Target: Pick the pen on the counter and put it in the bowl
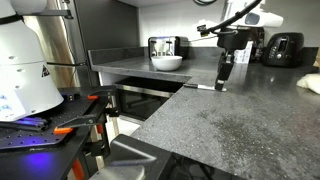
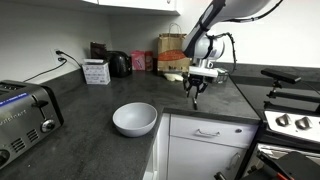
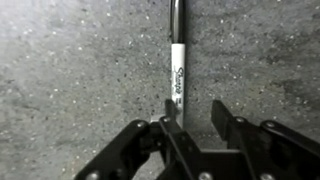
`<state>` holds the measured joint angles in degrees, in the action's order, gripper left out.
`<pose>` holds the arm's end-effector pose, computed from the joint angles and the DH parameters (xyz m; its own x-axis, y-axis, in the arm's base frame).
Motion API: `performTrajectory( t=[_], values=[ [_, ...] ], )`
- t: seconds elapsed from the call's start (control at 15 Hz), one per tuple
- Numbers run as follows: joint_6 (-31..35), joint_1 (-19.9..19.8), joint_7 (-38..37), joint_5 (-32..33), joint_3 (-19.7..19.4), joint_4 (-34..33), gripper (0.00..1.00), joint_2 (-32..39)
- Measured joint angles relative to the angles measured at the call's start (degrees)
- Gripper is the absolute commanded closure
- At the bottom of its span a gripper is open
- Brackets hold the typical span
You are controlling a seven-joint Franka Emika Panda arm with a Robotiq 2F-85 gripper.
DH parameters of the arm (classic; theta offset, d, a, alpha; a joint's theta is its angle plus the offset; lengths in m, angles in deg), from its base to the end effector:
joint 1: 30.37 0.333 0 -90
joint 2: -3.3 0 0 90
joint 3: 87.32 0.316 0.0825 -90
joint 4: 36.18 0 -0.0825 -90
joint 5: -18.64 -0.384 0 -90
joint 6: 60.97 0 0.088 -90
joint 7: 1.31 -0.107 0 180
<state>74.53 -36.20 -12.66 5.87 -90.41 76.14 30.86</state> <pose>0.6029 -0.0909 0.2216 0.8687 -0.4841 -0.1048 -0.4935 -0.8640 -0.0995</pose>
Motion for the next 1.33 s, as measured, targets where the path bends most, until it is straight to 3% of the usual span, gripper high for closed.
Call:
performTrajectory(
  t=[0.13, 0.2, 0.8, 1.07, 1.33],
  values=[
    [-0.6, -0.3, 0.0, 0.0, -0.1, 0.1, 0.88, 0.1],
    [-0.7, -0.4, 0.0, 0.0, -0.3, 0.1, 1.0, 0.1],
    [-0.9, 0.2, -0.1, 0.2, -0.6, 0.1, 0.97, -2.0],
    [-6.2, 4.4, -5.1, 1.5, -0.2, -0.1, 0.97, -7.5],
    [-11.0, 9.8, -9.9, 3.0, 2.6, -0.8, 0.97, -10.9]
  ],
)
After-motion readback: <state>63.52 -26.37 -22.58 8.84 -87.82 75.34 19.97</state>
